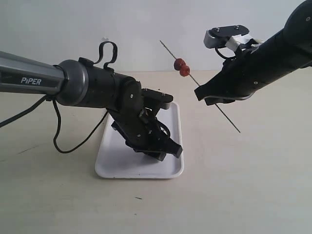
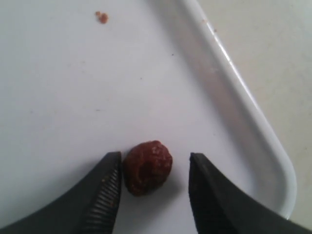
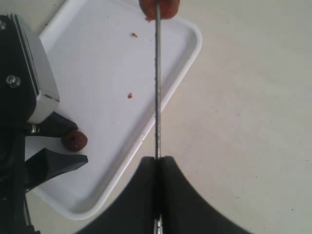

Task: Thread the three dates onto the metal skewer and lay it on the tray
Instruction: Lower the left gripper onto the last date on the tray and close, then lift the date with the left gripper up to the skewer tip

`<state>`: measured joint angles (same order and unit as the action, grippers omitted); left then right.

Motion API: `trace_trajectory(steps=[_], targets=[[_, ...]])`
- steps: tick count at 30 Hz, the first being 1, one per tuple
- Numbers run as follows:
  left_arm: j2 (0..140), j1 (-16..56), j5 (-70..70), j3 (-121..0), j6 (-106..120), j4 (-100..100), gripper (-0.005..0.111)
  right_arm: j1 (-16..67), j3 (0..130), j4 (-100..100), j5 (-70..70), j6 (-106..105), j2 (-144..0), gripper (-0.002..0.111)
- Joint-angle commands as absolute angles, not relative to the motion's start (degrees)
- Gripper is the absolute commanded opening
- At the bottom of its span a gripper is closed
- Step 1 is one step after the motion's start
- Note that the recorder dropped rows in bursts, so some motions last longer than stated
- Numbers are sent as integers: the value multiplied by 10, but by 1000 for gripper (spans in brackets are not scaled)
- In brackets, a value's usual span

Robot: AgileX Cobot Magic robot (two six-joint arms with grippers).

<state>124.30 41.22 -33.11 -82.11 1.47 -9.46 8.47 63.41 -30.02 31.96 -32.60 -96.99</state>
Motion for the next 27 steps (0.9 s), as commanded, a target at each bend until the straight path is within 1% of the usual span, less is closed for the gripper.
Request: trace_trajectory(steps=[1, 3, 4, 6, 7, 27], targets=[[1246, 414, -327, -826, 15, -100, 44, 82, 637, -296, 318, -329, -964, 0], [1246, 414, -327, -826, 15, -100, 44, 82, 637, -296, 319, -329, -964, 0], [1246, 414, -329, -826, 17, -100, 42, 82, 637, -296, 319, -329, -964, 0], [1246, 414, -333, -826, 29, -100, 33, 82, 637, -296, 319, -329, -964, 0], [1246, 414, -335, -826, 29, -100, 31, 82, 637, -296, 319, -329, -964, 0], [1246, 414, -327, -826, 29, -104, 31, 82, 637, -296, 319, -329, -964, 0]])
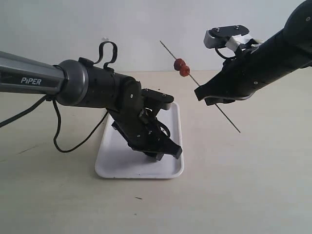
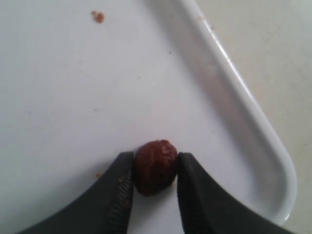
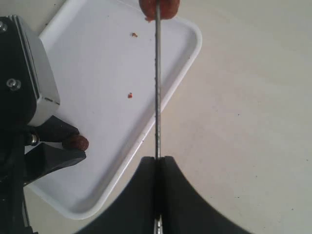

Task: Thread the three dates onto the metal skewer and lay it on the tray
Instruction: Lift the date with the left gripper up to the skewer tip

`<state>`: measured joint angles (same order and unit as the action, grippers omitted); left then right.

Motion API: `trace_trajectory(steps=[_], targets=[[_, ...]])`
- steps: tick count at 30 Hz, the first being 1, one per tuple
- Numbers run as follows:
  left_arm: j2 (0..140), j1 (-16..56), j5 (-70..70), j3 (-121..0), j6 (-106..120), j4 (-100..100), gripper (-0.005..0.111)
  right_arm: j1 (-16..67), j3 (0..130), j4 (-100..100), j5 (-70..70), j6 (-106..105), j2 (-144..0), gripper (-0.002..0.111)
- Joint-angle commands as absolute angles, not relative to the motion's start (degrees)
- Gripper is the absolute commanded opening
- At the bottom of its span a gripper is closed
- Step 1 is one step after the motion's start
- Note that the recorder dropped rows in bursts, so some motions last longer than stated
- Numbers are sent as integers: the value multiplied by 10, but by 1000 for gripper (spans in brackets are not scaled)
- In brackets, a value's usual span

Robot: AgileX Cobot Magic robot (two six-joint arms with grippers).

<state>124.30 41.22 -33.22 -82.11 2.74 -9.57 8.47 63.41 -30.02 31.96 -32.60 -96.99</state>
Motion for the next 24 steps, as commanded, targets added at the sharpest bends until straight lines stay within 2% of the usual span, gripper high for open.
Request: trace_trajectory(steps=[1, 7, 12, 15, 21, 24], targets=[[1246, 414, -327, -826, 29, -109, 31, 82, 637, -296, 319, -329, -964, 0], [1230, 412, -326, -826, 29, -112, 20, 82, 637, -296, 325, -329, -964, 0], [1209, 408, -327, -826, 29, -112, 28, 82, 637, -296, 340, -329, -964, 0], [1184, 395, -335, -826, 29, -114, 27, 82, 637, -296, 352, -329, -964, 0], [1126, 340, -336, -826, 30, -136, 27, 83, 637, -296, 390, -329, -967, 0], [1103, 297, -327, -826, 66, -224, 27, 83, 637, -299, 410, -329, -973, 0]])
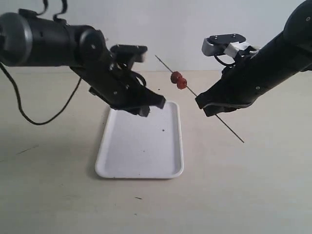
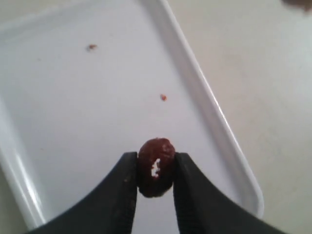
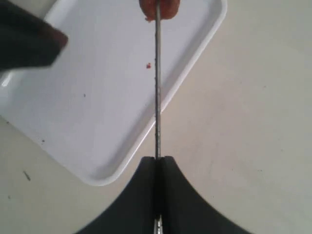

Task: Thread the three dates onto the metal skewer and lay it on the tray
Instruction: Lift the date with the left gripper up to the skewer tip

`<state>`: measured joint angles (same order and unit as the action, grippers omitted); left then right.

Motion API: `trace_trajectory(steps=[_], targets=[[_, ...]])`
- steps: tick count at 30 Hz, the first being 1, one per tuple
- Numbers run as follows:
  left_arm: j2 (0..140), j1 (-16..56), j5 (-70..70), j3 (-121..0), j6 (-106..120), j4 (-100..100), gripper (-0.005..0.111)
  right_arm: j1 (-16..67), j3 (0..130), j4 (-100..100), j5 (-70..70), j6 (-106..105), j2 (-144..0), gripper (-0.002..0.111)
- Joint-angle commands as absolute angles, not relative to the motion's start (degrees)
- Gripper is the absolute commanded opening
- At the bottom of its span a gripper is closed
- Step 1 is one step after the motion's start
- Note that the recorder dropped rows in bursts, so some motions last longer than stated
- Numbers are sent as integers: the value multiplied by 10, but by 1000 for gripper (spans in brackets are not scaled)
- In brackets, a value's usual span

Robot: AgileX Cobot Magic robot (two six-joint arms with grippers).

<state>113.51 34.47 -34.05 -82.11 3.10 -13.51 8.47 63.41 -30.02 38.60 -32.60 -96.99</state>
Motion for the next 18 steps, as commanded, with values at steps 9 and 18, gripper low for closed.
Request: trace_trajectory(steps=[9, 18], targets=[[1101, 174, -377, -826, 276, -620, 27, 96, 600, -392, 399, -394, -1002, 0], [1129, 138, -385, -826, 314, -679, 27, 140, 587, -451, 388, -448, -1007, 0]])
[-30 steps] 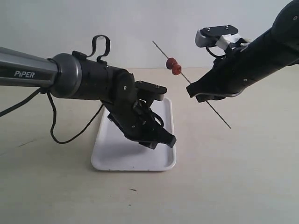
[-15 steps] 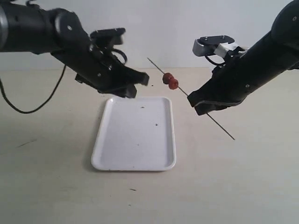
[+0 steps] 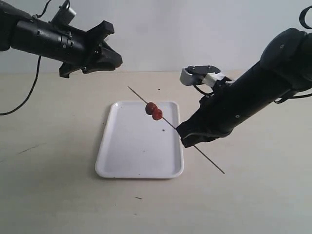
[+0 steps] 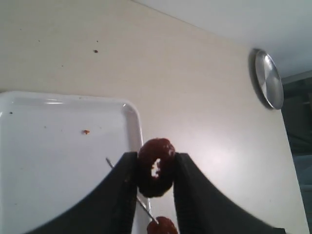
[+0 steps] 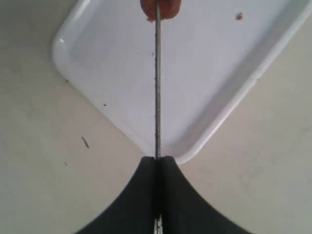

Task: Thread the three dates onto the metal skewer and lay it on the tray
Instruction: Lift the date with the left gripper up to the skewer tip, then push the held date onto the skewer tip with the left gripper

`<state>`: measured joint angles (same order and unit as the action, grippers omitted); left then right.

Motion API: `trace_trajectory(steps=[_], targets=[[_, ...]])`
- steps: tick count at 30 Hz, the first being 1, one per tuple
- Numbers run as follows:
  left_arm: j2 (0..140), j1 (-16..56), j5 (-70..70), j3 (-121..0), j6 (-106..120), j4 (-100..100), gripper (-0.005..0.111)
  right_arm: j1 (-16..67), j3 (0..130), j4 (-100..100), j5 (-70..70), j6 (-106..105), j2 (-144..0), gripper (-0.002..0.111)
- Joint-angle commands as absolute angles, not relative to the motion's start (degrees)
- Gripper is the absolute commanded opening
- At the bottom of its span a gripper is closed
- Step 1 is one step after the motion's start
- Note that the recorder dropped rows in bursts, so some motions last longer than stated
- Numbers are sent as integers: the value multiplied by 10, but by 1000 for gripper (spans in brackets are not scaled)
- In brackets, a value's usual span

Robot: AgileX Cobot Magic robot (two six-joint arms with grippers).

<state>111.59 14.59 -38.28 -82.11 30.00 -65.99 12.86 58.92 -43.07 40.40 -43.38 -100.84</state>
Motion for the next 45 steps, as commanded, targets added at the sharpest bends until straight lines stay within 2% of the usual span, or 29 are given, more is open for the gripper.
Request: trace_trajectory(steps=[1, 15, 27, 45], targets=[[1134, 137, -380, -826, 315, -681, 27, 140, 587, -460, 388, -450, -1007, 0], [1144, 137, -274, -826, 328, -697, 27, 140, 587, -565, 378, -526, -1007, 0], [1146, 137, -269, -826, 330, -707, 27, 140, 587, -635, 422, -588, -1007, 0], [1146, 137, -289, -826, 330, -740, 27, 140, 587, -630, 408, -580, -1009, 0]])
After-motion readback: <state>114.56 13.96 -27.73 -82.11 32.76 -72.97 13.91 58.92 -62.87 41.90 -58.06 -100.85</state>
